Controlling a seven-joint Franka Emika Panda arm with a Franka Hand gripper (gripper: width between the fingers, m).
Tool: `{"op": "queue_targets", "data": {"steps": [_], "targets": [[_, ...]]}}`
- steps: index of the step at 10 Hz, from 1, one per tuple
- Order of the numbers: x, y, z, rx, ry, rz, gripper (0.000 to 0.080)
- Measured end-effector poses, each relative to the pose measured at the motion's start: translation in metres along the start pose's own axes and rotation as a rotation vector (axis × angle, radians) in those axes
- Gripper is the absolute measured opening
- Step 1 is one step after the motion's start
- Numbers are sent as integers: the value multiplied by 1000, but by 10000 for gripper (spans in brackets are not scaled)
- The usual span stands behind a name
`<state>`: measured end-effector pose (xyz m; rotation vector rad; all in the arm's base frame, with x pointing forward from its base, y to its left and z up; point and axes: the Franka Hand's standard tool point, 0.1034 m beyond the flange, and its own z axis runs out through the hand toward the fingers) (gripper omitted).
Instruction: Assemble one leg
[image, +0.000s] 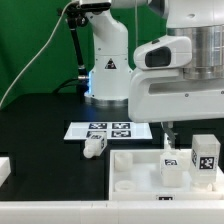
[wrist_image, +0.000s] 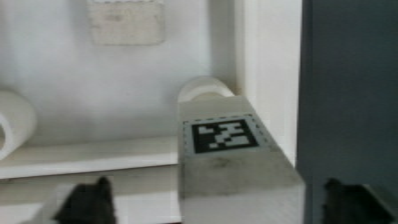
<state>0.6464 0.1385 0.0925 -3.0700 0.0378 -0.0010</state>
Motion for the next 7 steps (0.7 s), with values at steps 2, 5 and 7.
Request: {"op": "queue_targets", "data": {"steps": [2,5,7], "targets": [[0,1,3,-6,22,-41,282],[0,1,3,-4,23,-3,282],[0,1,4,-1,22,81,282]]}}
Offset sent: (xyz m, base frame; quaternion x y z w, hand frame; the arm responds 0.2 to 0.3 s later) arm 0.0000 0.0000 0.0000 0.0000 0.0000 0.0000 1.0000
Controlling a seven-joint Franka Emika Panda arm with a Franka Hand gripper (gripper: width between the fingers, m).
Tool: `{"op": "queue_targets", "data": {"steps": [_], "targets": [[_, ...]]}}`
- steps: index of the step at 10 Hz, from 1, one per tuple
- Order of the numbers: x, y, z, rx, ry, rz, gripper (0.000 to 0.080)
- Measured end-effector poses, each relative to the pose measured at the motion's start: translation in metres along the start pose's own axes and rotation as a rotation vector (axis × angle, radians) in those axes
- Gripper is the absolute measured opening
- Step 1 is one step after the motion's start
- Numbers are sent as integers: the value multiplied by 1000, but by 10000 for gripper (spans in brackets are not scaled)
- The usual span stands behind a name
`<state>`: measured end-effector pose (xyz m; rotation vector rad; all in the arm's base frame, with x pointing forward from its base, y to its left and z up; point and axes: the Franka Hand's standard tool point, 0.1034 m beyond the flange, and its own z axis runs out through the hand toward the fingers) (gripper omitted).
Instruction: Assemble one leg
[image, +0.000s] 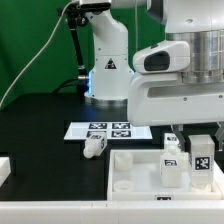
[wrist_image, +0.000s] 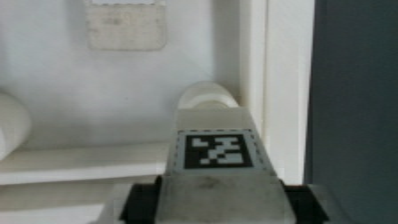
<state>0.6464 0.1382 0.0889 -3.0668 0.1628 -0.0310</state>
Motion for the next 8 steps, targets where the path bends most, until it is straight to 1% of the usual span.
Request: {"op": "queue_targets", "data": {"steps": [2,4,5,6,7,8], "targets": [[0,0,0,0,0,115,282],[1,2,1,24,35,308,284],[-1,4,1,52,58,472,284],[-2,7,1,81,89,562,284],[-2,9,1,120,104,705,284],[-4,8,1,130,90,826,284]]}}
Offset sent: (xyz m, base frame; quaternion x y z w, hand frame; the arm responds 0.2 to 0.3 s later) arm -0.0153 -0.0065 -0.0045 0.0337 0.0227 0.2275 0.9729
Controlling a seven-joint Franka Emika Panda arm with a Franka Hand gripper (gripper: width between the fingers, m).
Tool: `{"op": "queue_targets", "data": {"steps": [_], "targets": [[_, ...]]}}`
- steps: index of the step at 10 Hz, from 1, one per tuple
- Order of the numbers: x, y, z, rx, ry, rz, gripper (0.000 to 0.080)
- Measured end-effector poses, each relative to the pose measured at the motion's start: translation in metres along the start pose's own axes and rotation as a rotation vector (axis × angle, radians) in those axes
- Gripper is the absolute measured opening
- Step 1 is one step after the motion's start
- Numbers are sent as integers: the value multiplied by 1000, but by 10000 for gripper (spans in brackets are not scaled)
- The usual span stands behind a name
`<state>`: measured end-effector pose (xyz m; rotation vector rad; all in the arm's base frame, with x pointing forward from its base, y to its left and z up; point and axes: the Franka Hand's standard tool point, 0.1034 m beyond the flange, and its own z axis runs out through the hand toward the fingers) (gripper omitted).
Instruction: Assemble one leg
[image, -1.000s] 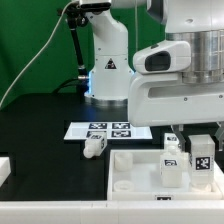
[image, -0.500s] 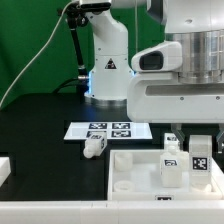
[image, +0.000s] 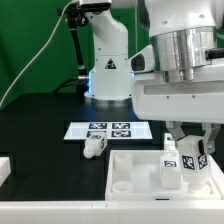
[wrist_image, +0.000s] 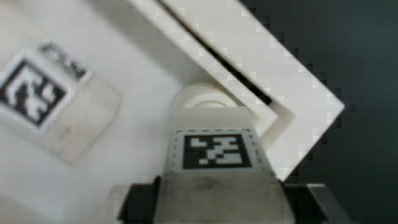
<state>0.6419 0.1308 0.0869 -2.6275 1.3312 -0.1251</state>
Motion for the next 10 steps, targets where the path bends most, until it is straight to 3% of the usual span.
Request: {"op": "queue_targets", "data": {"steps": [3,6,7,8,9,10], "targets": [[-2,0,0,-4,-16,279,284],[-2,0,0,-10,-24,339,284],[-2,1,0,-10,-24,326,447],[-2,1,0,-10,-24,272,447],[-3,0,0,-9,-24,252,593],[-4,-1,0,-10,-23,137,636]]}}
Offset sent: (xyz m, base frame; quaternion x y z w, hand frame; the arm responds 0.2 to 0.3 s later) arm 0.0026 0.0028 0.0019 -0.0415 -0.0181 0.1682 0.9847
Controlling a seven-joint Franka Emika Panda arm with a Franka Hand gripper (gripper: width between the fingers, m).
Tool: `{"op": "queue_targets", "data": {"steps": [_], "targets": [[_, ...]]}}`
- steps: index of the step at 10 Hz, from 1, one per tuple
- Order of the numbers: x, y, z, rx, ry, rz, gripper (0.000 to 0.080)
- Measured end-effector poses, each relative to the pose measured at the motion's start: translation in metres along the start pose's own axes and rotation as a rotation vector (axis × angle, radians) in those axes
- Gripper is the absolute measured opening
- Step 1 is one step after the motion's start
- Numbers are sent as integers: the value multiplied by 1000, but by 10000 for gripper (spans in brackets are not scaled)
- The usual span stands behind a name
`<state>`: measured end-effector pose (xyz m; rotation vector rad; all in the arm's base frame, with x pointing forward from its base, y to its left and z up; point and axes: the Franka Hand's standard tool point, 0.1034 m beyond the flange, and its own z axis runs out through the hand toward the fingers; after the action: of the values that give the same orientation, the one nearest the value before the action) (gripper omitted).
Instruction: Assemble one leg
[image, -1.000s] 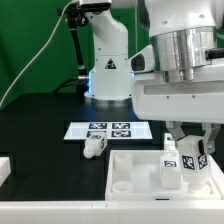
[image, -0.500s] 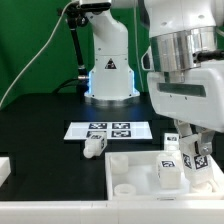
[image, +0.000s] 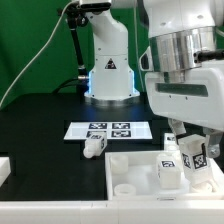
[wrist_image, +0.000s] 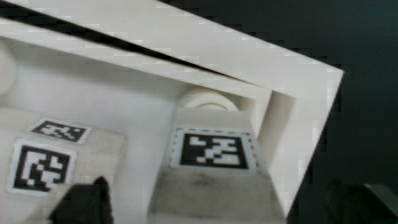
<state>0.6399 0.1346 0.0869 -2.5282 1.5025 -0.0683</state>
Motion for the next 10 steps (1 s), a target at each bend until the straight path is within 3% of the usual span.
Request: {"op": "queue_targets", "data": {"steps": [5,10], "targets": [[2,1,0,-2,2,-360,648],[11,3,-2,-32,23,-920,648]]}}
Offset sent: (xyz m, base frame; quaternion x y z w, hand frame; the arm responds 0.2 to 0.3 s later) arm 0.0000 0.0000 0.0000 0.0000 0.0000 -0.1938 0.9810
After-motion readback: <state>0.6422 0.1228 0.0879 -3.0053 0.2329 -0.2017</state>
